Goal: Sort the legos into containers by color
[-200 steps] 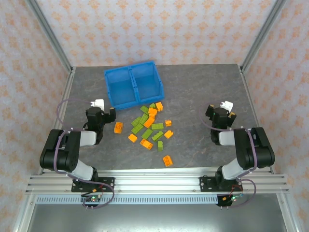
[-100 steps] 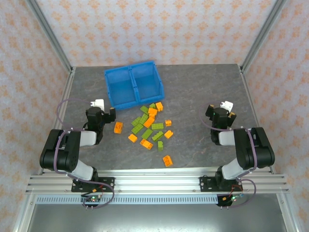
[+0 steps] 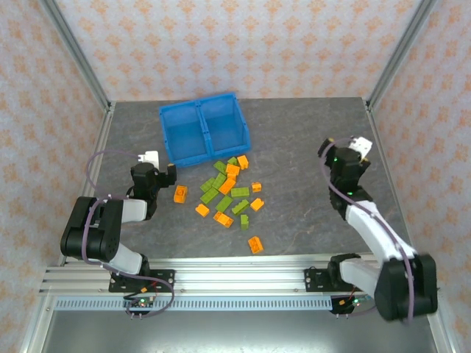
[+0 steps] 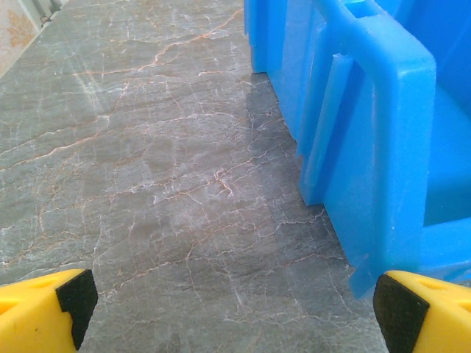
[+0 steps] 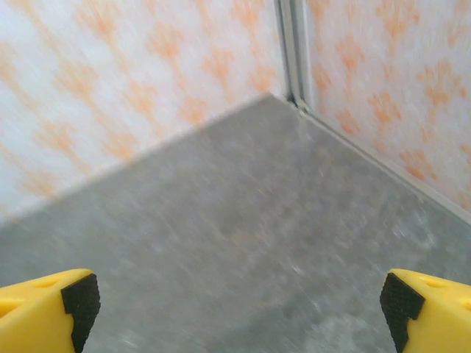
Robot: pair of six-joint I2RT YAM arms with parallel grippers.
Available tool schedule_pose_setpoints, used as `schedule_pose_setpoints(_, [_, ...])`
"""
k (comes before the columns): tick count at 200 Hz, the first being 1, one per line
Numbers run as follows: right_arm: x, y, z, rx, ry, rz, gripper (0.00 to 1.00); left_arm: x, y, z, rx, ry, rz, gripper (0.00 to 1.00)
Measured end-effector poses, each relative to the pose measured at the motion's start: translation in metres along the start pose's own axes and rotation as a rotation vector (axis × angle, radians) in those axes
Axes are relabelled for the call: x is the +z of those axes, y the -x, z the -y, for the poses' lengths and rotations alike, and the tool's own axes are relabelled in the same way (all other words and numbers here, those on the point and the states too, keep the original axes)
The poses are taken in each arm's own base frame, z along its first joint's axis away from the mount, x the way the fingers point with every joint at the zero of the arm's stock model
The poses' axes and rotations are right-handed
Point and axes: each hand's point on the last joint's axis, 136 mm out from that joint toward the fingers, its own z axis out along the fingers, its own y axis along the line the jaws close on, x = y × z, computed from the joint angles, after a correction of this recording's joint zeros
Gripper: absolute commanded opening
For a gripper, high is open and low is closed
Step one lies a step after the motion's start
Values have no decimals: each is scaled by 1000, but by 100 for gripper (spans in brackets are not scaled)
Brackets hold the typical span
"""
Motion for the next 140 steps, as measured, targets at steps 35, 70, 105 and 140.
schedule_pose_setpoints(35, [-27,9,-35,45,146,-199,99,-11,19,6,11,-16,3,100])
schedule_pose_setpoints(70, [-43,-72,-83,-92,267,-599,99,-76,96,36,10,-125,191,100])
schedule_pose_setpoints(105, [-70,-148,-140,-278,375,-888,99,-151,152,108,88,-444,296,100])
schedule_pose_setpoints(140, [-71,-199,-175,-401,403,-1006,96,-236,153,184,366,-788,240,100])
